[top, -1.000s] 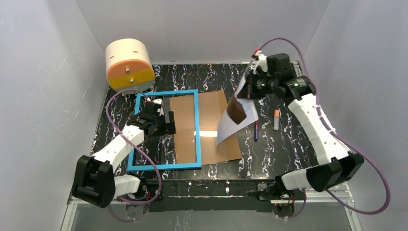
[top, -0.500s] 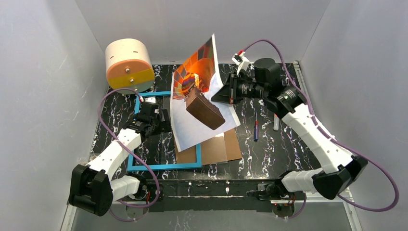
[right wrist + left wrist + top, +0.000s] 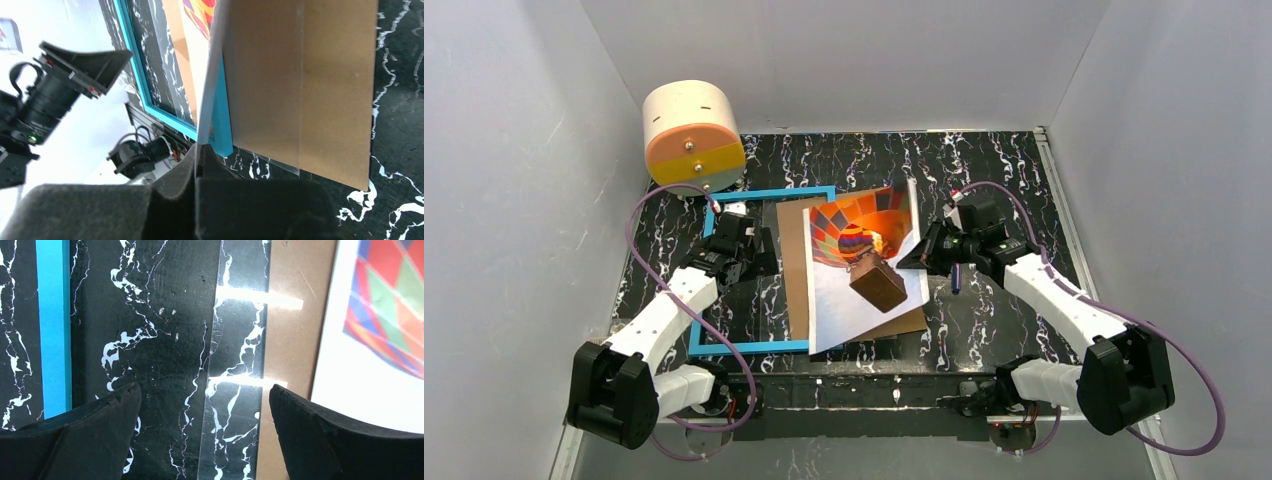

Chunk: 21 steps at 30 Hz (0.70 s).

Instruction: Take the photo out of the frame

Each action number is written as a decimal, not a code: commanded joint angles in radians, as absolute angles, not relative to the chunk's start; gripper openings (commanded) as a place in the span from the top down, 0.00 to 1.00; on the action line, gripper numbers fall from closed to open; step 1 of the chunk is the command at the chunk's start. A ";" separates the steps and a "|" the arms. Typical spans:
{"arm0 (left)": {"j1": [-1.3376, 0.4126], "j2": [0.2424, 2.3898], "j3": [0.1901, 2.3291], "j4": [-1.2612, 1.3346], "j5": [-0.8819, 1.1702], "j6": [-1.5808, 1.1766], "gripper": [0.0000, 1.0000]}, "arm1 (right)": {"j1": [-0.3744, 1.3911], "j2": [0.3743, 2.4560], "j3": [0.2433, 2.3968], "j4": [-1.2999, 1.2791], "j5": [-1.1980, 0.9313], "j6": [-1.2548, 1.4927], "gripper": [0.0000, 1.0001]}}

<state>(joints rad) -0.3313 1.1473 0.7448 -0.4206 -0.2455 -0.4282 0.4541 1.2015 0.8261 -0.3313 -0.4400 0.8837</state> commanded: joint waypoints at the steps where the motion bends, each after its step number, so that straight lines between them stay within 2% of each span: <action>1: -0.335 1.128 0.742 -0.441 -0.260 -0.433 0.02 | 0.373 1.161 0.773 -0.174 -0.538 0.976 0.99; 6: -0.335 1.134 0.744 -0.438 -0.243 -0.428 0.02 | 0.345 1.208 0.719 -0.134 -0.623 0.976 0.99; 11: -0.334 1.135 0.741 -0.431 -0.224 -0.424 0.02 | 0.345 1.262 0.664 -0.124 -0.664 0.954 0.94; 16: -0.334 1.145 0.737 -0.419 -0.191 -0.418 0.02 | 0.343 1.267 0.625 -0.133 -0.619 0.939 0.81; 18: -0.334 1.154 0.736 -0.413 -0.170 -0.414 0.02 | 0.343 1.270 0.609 -0.125 -0.608 0.938 0.71; 21: -0.334 1.164 0.731 -0.395 -0.119 -0.406 0.02 | 0.344 1.273 0.581 -0.101 -0.606 0.937 0.67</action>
